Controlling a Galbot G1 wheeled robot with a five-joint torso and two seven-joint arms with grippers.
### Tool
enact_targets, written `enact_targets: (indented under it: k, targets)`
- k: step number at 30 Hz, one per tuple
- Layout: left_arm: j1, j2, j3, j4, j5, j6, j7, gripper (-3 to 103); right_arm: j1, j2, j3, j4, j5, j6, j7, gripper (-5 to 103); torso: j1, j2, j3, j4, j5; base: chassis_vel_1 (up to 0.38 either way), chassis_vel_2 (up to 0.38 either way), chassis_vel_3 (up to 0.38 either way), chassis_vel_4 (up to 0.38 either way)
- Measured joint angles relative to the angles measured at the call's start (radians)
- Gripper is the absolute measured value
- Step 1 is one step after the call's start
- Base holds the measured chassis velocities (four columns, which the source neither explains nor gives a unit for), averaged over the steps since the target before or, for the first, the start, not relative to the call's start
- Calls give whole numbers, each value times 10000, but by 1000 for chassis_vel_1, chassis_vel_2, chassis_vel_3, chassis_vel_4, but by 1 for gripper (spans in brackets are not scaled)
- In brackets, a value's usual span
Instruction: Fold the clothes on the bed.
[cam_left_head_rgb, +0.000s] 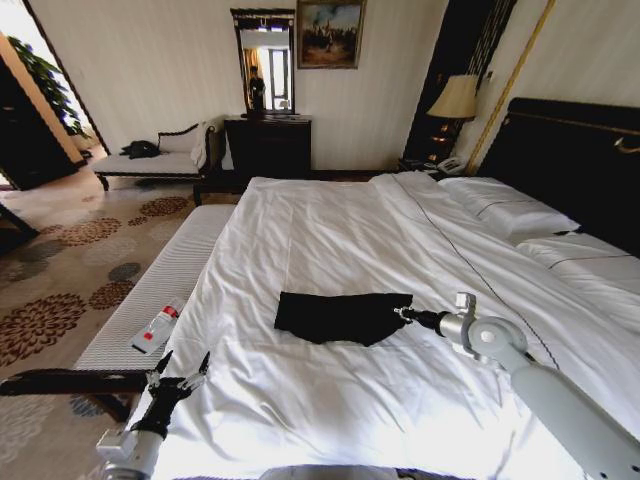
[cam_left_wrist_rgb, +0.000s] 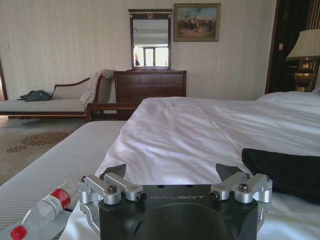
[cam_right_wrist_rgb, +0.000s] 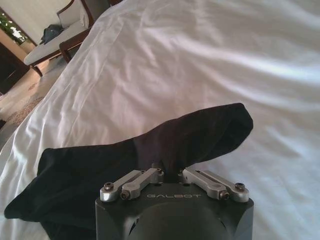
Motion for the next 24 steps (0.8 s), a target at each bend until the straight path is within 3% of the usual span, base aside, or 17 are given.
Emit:
enact_targets:
  k: [24]
  targets:
    - [-1, 0, 0, 0, 0, 0, 0, 100, 1942, -3, -1591, 1487, 1761, -323, 1271, 4, 0, 2, 0, 1, -1, 0, 0, 0, 0]
